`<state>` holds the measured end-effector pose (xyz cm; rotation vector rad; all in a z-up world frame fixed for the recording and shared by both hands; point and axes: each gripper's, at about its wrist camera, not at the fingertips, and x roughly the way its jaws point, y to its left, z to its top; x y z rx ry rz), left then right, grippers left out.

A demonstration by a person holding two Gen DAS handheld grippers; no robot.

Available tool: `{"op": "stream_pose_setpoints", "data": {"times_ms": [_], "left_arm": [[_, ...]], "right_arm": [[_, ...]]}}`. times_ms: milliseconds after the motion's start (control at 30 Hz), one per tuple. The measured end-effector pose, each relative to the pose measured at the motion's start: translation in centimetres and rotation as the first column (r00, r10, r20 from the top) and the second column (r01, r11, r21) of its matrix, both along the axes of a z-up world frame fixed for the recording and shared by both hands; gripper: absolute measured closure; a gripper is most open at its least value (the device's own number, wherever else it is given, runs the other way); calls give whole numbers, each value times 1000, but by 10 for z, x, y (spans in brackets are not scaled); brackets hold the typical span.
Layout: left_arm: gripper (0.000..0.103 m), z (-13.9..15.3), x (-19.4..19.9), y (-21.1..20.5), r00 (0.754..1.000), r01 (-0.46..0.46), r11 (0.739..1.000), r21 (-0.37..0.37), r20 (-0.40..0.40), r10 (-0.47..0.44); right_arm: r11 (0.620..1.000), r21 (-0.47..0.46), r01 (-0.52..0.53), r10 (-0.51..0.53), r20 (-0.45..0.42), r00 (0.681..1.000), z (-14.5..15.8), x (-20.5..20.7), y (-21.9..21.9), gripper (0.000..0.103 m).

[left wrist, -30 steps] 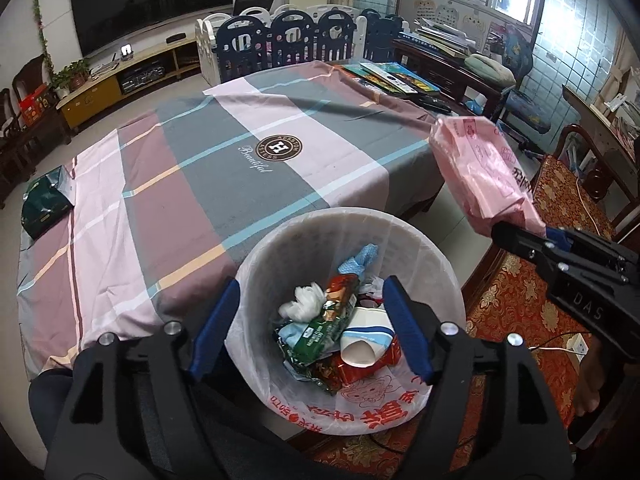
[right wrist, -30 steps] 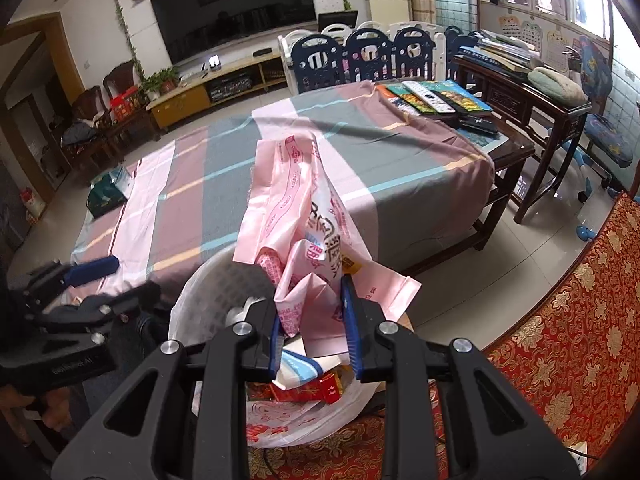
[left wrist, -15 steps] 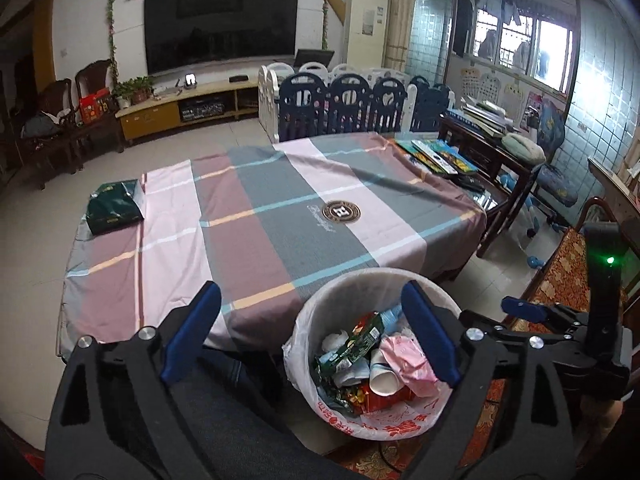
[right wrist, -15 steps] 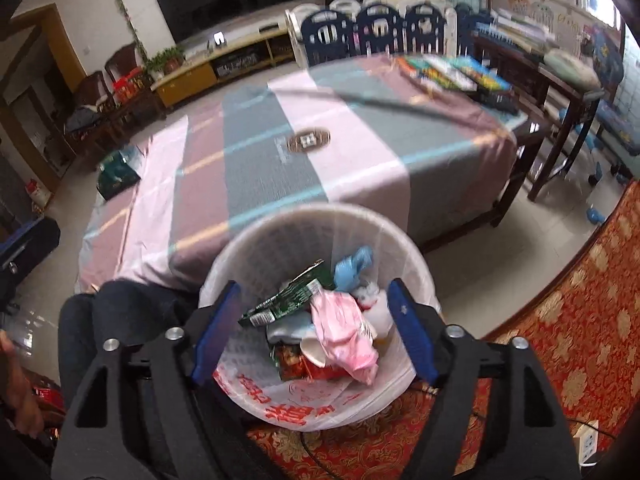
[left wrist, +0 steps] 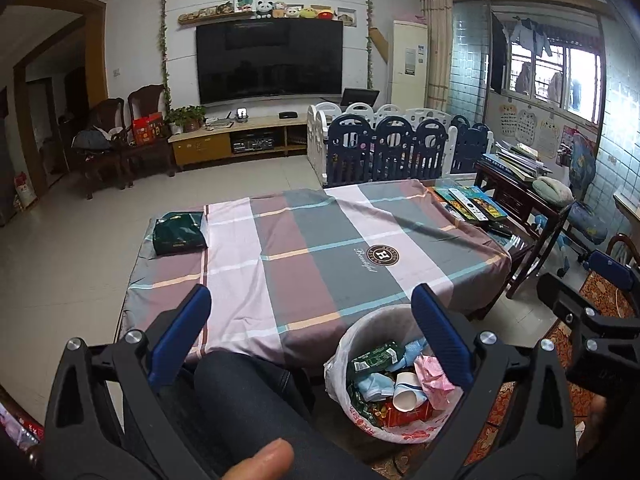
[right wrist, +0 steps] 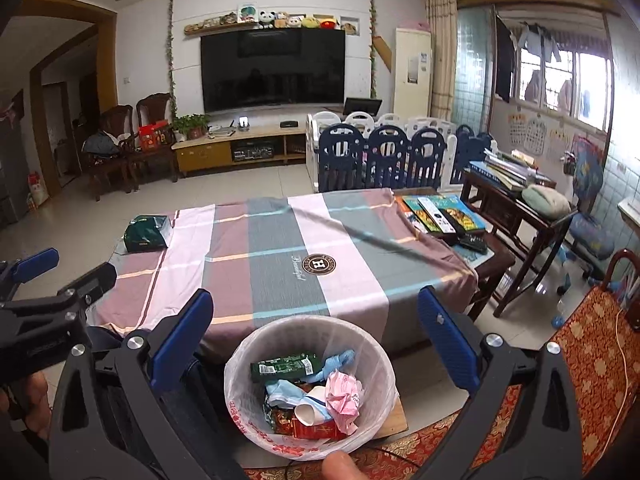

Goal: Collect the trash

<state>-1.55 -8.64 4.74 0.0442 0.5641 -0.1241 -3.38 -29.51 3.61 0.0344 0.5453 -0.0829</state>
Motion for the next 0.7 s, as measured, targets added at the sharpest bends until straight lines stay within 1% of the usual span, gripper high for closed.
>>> {"op": "stream_pose_setpoints", "data": {"times_ms": [100, 200, 700], "left_arm": [[3, 6, -2, 8, 999, -40, 999, -9, 15, 40], [3, 8, -3, 13, 998, -52, 999, -6, 24, 52], [3, 6, -2, 9, 999, -48, 999, 16, 16, 48]], "right_arm": [[1000, -19, 2, -2, -2, 1000, -1, 1, 3, 3], [1000, -15, -3, 3, -13, 1000, -3, 3, 5, 3], [1000, 7, 4, -4, -53, 999, -12, 10, 5, 3]]}}
